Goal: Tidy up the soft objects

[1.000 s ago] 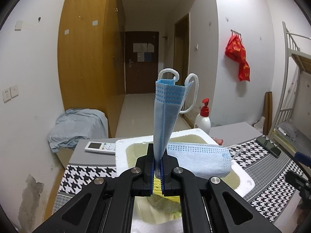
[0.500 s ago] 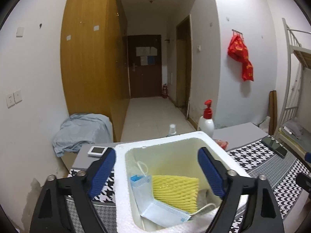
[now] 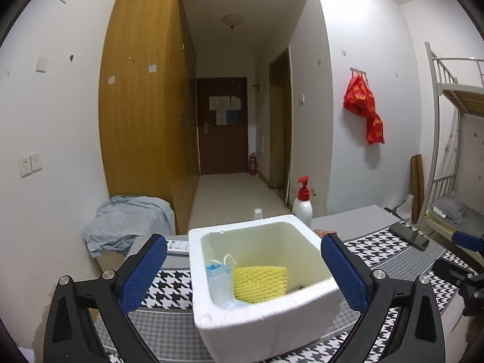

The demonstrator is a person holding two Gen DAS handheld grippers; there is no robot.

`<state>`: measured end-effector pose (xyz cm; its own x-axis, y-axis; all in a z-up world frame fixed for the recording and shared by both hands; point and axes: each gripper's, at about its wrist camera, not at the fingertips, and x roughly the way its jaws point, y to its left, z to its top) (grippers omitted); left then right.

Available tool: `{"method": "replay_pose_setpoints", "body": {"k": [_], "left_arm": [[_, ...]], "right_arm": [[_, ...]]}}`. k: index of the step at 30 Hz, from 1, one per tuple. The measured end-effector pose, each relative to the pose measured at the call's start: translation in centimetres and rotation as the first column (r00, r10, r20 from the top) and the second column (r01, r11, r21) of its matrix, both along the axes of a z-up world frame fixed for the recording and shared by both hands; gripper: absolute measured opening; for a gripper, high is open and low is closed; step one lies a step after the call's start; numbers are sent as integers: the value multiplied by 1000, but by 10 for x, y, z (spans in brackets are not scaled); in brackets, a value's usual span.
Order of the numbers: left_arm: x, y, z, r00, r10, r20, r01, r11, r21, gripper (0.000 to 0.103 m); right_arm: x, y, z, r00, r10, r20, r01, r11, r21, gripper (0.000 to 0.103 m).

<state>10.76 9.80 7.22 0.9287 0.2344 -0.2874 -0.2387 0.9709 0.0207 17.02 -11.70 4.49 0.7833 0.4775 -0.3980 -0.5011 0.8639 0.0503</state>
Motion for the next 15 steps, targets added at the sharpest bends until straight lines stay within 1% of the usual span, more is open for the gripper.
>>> {"method": "replay_pose_setpoints", "body": {"k": [6,15], "left_arm": [[-29,-19,8,999,-20,26,19,999,25,102],[-62,-35,12,999,-23,47,22,999,25,102]], "right_arm": [[-19,-3,8,999,21,35,-22,1000,9,102],[-49,-9,16,997,37,71,-39,999,19,102]]}}
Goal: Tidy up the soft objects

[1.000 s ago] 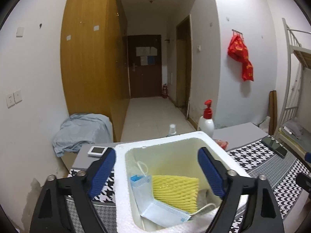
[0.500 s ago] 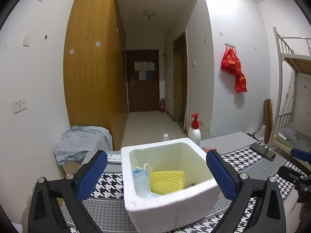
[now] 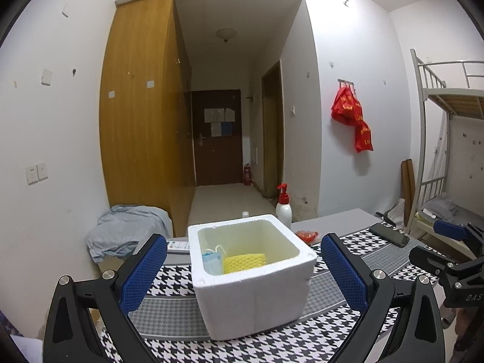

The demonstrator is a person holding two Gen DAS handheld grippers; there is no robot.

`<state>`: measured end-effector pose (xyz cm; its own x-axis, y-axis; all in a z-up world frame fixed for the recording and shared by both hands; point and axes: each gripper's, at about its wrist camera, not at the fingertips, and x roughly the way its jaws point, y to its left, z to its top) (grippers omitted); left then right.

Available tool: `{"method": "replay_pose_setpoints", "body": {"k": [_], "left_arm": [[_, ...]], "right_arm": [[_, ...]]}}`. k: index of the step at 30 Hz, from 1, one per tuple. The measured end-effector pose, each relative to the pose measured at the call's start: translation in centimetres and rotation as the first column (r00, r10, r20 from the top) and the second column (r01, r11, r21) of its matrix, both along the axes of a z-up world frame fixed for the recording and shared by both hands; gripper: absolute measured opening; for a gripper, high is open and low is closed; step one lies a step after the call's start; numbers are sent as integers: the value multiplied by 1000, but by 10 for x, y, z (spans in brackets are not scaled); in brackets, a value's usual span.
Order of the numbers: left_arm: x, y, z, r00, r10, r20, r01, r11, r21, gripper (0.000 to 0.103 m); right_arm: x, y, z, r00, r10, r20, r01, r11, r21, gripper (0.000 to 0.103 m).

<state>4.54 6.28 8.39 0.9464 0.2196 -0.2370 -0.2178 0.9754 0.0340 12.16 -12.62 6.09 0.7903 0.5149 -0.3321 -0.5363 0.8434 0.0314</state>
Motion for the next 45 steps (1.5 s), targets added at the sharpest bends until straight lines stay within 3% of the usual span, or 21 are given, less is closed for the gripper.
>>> {"method": "replay_pose_setpoints", "body": {"k": [11,23,38,45], "left_arm": [[-40,-22,3,1000,-7,30,6,999,35,102],[-80,-36,-8,998,-17,66,16,1000,24,102],[-102,-33,-42,996,-8,89,8,1000,2,102],[-104,-32,-60,998,11,62,-10,1000,-15,102]], "right_arm": [[-46,-15,9,998,4,60,-6,1000,21,102],[-84,-24,2,995,13,97,-16,1000,23,102],[-108,-23,-17,992,39,124,-44,998,40,102],[-113,-20,-27,993,52,107,-59,997,59,102]]}}
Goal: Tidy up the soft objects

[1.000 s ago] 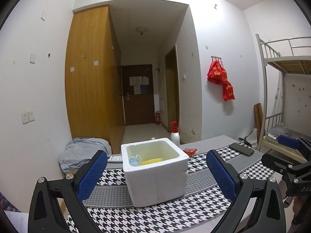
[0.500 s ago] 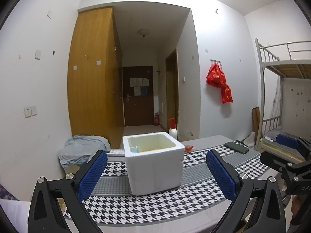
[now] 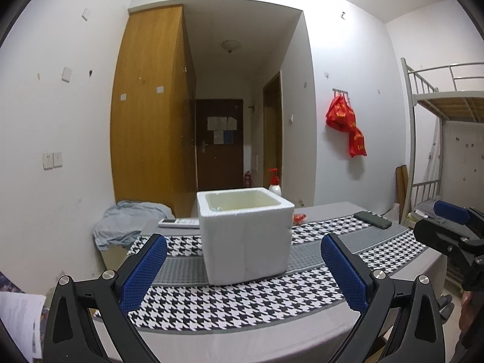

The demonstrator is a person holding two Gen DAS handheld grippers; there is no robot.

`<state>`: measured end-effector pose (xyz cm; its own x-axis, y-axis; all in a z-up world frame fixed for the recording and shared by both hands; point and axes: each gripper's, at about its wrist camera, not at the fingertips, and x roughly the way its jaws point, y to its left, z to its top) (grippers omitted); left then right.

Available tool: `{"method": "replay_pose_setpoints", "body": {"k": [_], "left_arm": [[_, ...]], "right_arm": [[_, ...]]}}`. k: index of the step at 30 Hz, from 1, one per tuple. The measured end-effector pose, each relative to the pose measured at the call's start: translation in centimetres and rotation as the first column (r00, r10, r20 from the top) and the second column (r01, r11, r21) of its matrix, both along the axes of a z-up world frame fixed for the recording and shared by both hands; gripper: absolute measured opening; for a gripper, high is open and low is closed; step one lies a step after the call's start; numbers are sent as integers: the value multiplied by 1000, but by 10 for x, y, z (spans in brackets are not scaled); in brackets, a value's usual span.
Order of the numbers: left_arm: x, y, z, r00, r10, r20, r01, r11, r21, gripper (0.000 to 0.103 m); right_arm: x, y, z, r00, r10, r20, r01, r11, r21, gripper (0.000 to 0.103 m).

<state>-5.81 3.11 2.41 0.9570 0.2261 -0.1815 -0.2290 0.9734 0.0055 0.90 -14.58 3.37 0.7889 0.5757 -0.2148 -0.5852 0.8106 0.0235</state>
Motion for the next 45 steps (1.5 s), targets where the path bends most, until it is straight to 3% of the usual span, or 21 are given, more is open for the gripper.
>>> {"method": "replay_pose_setpoints", "body": {"k": [13,45], "left_arm": [[-11,2,-22,999,21,-24,-22,1000,-14,102],[-14,-3,-28,999,-8,-41,9,1000,10,102]], "right_arm": [[-15,12,-19,1000,-13,-11,13,1000,-24,102],[-17,14,-32,999,-27,-42,25,998,-58,102]]}}
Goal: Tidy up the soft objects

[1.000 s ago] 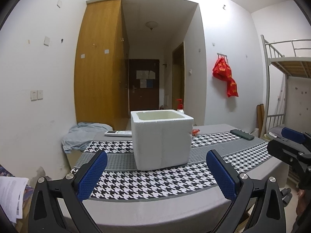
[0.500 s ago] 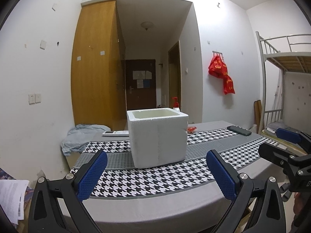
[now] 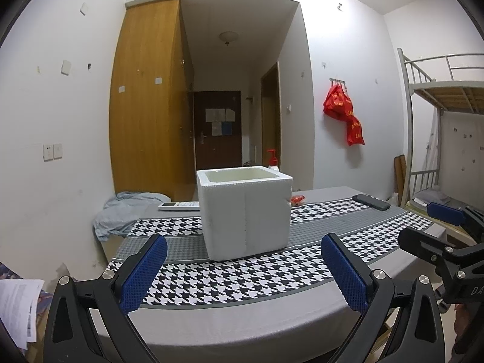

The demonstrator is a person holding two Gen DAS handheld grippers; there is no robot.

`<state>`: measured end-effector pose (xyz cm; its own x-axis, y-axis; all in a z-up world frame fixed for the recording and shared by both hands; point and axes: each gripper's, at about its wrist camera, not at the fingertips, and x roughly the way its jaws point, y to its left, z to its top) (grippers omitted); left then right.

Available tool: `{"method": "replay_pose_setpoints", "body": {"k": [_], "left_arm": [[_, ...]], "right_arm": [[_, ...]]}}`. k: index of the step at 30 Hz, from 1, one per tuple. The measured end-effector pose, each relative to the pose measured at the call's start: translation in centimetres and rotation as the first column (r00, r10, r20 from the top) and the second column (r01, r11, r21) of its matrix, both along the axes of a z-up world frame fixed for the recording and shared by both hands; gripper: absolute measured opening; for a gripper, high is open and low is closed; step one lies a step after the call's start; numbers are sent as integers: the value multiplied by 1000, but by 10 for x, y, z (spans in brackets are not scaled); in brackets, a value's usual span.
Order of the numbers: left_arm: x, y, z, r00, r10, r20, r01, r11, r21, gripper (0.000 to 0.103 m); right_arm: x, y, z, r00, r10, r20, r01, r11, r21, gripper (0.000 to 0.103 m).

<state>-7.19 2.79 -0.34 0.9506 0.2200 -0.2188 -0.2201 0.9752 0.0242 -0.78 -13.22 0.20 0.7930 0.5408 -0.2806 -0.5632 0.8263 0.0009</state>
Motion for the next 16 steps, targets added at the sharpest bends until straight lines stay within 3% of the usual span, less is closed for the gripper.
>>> {"method": "replay_pose_setpoints", "body": {"k": [16], "left_arm": [[1,1,-1,1000,1,-12,-1,1000,-4,102]], "right_arm": [[1,1,-1,1000,0,-11,0,1000,-2,102]]}}
